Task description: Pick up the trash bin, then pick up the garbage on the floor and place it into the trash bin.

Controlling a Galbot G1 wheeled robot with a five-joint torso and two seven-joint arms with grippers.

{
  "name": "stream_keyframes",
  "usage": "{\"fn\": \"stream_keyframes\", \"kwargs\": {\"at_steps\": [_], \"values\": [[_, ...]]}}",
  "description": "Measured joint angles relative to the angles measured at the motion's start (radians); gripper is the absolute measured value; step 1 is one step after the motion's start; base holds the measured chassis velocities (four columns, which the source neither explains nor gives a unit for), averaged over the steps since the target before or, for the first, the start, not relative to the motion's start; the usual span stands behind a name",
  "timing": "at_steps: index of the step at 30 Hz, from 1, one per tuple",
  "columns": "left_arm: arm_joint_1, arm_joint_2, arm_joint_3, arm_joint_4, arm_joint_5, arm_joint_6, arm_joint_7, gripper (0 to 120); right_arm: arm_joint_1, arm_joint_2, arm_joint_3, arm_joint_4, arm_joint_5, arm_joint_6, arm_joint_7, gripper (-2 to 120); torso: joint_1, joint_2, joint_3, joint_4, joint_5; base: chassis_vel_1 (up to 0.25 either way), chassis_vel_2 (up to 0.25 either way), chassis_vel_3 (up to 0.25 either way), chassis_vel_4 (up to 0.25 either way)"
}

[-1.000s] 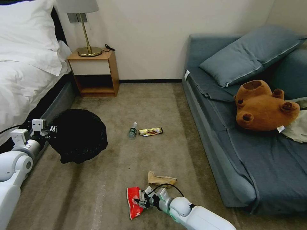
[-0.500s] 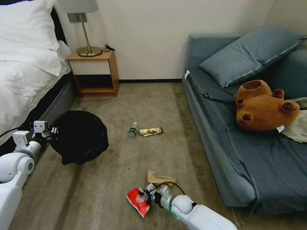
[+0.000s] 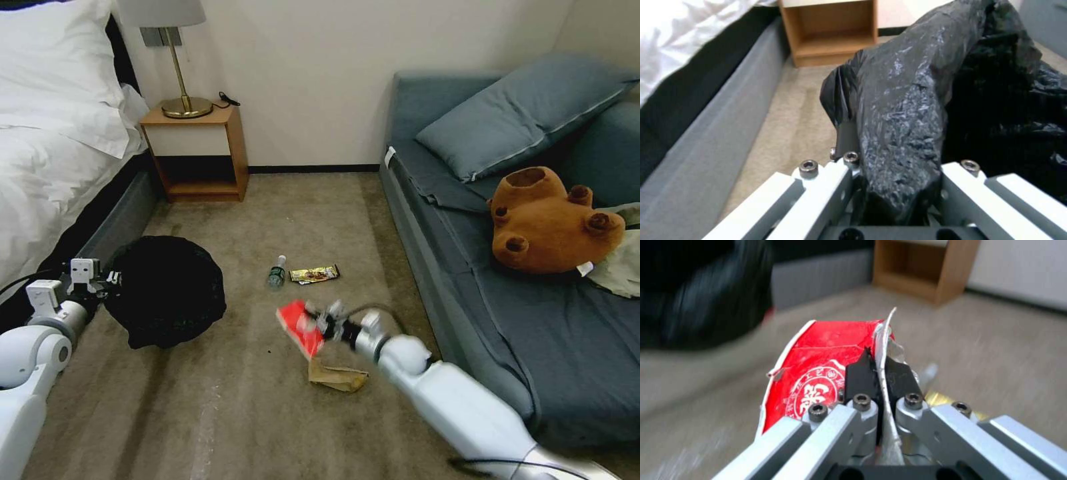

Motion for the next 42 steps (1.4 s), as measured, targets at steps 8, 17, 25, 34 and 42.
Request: {"fn": "stream_keyframes", "kwargs": {"at_steps": [8, 17, 25, 34, 42], "values": [[-0.069, -0.022, 0.085, 0.015, -0.004, -0.006, 0.0, 4, 0.166, -0.059, -0.047, 0.065, 0.142, -0.046, 0.023, 0, 0.0, 0.0, 0.0, -0.0004, 0.0003, 0.0, 0.0, 0.0, 0.0], [-0.144, -0.08, 0.153, 0.068, 0.006, -0.027, 0.001, 4, 0.352, 0.031, -0.19, 0.087, 0.274, -0.067, 0.056, 0, 0.0, 0.0, 0.0, 0.0001, 0.0, 0.0, 0.0, 0.0, 0.0], [-0.182, -0.136, 0.175, 0.115, 0.008, -0.053, 0.006, 4, 0.376, 0.168, -0.275, 0.003, 0.29, -0.049, 0.069, 0, 0.0, 0.0, 0.0, -0.0001, -0.0002, 0.0, 0.0, 0.0, 0.0], [-0.201, -0.152, 0.189, 0.13, 0.005, -0.061, 0.008, 4, 0.326, 0.256, -0.327, -0.141, 0.239, 0.007, 0.072, 0, 0.0, 0.0, 0.0, -0.0002, -0.0001, 0.0, 0.0, 0.0, 0.0], [-0.187, -0.155, 0.183, 0.13, 0.005, -0.061, 0.016, 4, 0.34, 0.314, -0.332, -0.25, 0.214, 0.042, 0.092, 0, 0.0, 0.0, 0.0, -0.0001, -0.0001, 0.0, 0.0, 0.0, 0.0]]}}
